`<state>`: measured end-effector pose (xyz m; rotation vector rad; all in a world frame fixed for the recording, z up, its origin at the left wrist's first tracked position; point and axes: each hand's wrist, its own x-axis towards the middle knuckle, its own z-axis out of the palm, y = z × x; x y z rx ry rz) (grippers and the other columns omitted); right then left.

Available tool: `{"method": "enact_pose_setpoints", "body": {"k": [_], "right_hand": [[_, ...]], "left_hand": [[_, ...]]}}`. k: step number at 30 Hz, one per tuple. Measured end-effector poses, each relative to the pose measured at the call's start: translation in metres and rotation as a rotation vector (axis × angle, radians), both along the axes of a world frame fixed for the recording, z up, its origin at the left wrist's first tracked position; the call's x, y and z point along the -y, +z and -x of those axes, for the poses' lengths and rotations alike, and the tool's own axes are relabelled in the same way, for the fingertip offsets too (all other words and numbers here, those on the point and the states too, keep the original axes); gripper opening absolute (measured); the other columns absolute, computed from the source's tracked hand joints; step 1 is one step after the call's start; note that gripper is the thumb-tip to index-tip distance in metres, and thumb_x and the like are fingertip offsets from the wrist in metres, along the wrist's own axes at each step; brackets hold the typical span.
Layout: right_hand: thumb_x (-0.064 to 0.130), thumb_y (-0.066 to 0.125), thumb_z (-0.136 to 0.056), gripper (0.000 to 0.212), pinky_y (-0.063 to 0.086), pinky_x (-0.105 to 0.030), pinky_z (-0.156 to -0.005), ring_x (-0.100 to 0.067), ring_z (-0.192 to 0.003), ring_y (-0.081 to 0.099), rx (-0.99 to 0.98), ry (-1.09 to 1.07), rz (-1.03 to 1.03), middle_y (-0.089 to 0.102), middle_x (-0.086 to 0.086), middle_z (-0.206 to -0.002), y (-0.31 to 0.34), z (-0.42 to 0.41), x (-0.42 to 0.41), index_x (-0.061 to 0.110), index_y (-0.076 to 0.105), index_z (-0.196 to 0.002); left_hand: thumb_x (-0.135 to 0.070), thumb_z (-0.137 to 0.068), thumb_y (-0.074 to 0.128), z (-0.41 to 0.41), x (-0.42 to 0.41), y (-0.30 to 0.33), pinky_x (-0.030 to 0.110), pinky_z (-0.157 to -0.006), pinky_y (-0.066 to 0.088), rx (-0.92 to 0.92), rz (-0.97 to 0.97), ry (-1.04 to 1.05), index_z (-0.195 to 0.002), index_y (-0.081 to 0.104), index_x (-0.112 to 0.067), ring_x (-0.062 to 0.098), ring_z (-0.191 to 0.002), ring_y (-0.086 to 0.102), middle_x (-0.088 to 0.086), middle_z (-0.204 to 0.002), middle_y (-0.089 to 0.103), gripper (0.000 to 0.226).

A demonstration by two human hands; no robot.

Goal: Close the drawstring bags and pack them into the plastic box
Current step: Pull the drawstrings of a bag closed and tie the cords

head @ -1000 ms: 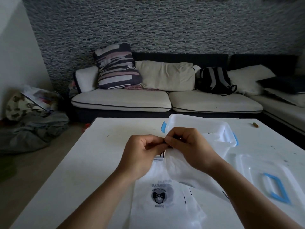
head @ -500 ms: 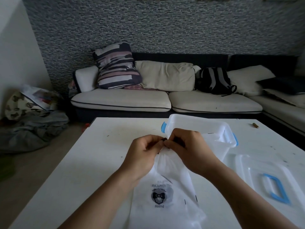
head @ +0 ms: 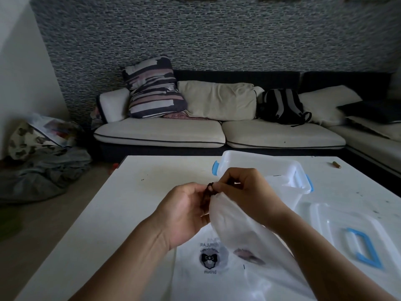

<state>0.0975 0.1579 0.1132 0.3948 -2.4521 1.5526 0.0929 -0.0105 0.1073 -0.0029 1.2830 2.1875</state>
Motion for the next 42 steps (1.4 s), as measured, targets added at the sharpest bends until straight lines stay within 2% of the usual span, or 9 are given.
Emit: {"method": "enact_pose_setpoints", "body": {"k": [2, 6, 10, 15, 20, 24, 28, 32, 42], "right_hand": [[0.019, 0.072, -0.09, 0.018, 0.037, -0.025, -0.051, -0.01, -0.051, 0.047, -0.032, 0.008, -0.031, 0.066, -0.006, -0.064, 0.0, 0.0, -0.001, 0.011, 0.069, -0.074], [0.015, 0.07, -0.091, 0.021, 0.037, -0.018, -0.051, -0.002, -0.049, 0.045, -0.041, -0.015, -0.055, 0.06, 0.006, -0.058, 0.001, -0.002, -0.003, 0.014, 0.067, -0.07], [0.02, 0.071, -0.092, 0.025, 0.033, -0.019, -0.049, -0.007, -0.048, 0.039, -0.016, -0.009, -0.016, 0.053, 0.006, -0.054, 0.003, -0.004, -0.006, 0.014, 0.066, -0.068], [0.02, 0.071, -0.092, 0.024, 0.032, -0.017, -0.047, -0.004, -0.043, 0.038, -0.021, -0.02, -0.082, 0.05, 0.011, -0.048, 0.001, -0.005, -0.007, 0.014, 0.066, -0.069], [0.017, 0.071, -0.091, 0.023, 0.032, -0.022, -0.047, -0.012, -0.044, 0.035, 0.067, 0.037, 0.004, 0.045, 0.009, -0.047, 0.001, -0.003, -0.011, 0.012, 0.064, -0.07], [0.012, 0.07, -0.092, 0.022, 0.028, -0.025, -0.046, -0.015, -0.047, 0.03, 0.144, 0.086, 0.129, 0.039, 0.002, -0.051, 0.0, 0.001, -0.016, -0.002, 0.063, -0.076], [0.005, 0.069, -0.09, 0.005, 0.028, -0.025, -0.047, -0.017, -0.049, 0.026, 0.198, 0.137, 0.223, 0.034, -0.003, -0.056, -0.002, 0.003, -0.018, 0.0, 0.069, -0.089], [-0.001, 0.069, -0.088, 0.023, 0.026, -0.028, -0.049, -0.019, -0.053, 0.023, 0.26, 0.143, 0.28, 0.027, -0.006, -0.06, -0.004, 0.007, -0.029, 0.005, 0.069, -0.11], [-0.005, 0.066, -0.089, 0.024, 0.032, -0.025, -0.05, -0.015, -0.053, 0.031, 0.329, 0.113, 0.231, 0.031, -0.006, -0.062, 0.001, 0.006, -0.05, 0.003, 0.072, -0.111]], "left_hand": [[-0.03, -0.091, 0.057, 0.0, -0.001, -0.001, 0.031, -0.08, 0.045, -0.092, 0.057, 0.011, -0.082, 0.07, -0.01, 0.017, -0.077, 0.057, 0.005, -0.082, 0.063, 0.026], [-0.025, -0.088, 0.064, 0.0, -0.001, -0.003, 0.027, -0.083, 0.056, -0.299, 0.154, 0.051, -0.109, 0.072, 0.003, 0.023, -0.097, 0.071, 0.017, -0.109, 0.074, 0.036], [-0.015, -0.084, 0.07, 0.002, 0.004, -0.004, 0.03, -0.087, 0.059, -0.41, 0.26, 0.137, -0.103, 0.075, -0.001, 0.029, -0.097, 0.073, 0.018, -0.102, 0.076, 0.024], [0.001, -0.08, 0.076, 0.004, 0.012, 0.001, 0.024, -0.069, 0.059, -0.4, 0.342, 0.223, -0.106, 0.072, -0.006, 0.027, -0.084, 0.076, 0.016, -0.092, 0.077, 0.027], [-0.001, -0.079, 0.079, 0.011, 0.024, -0.001, 0.02, -0.072, 0.056, -0.658, 0.606, 0.135, -0.097, 0.076, -0.012, 0.016, -0.083, 0.074, 0.006, -0.088, 0.078, 0.021], [-0.01, -0.088, 0.072, 0.013, 0.024, -0.007, 0.032, -0.083, 0.06, -0.834, 0.764, 0.153, -0.092, 0.08, -0.021, 0.015, -0.085, 0.073, -0.006, -0.087, 0.078, 0.014], [-0.012, -0.088, 0.073, 0.014, 0.024, -0.013, 0.029, -0.074, 0.061, -0.949, 0.834, 0.343, -0.09, 0.08, -0.022, 0.006, -0.075, 0.071, -0.012, -0.078, 0.076, 0.012], [-0.007, -0.086, 0.073, 0.02, 0.028, -0.015, 0.019, -0.066, 0.055, -1.037, 0.921, 0.474, -0.083, 0.078, -0.02, 0.002, -0.063, 0.068, -0.011, -0.067, 0.072, 0.014], [-0.012, -0.088, 0.073, 0.03, 0.035, -0.02, 0.022, -0.068, 0.056, -1.221, 1.163, 0.493, -0.089, 0.077, -0.015, 0.004, -0.07, 0.067, -0.01, -0.077, 0.072, 0.006]]}}
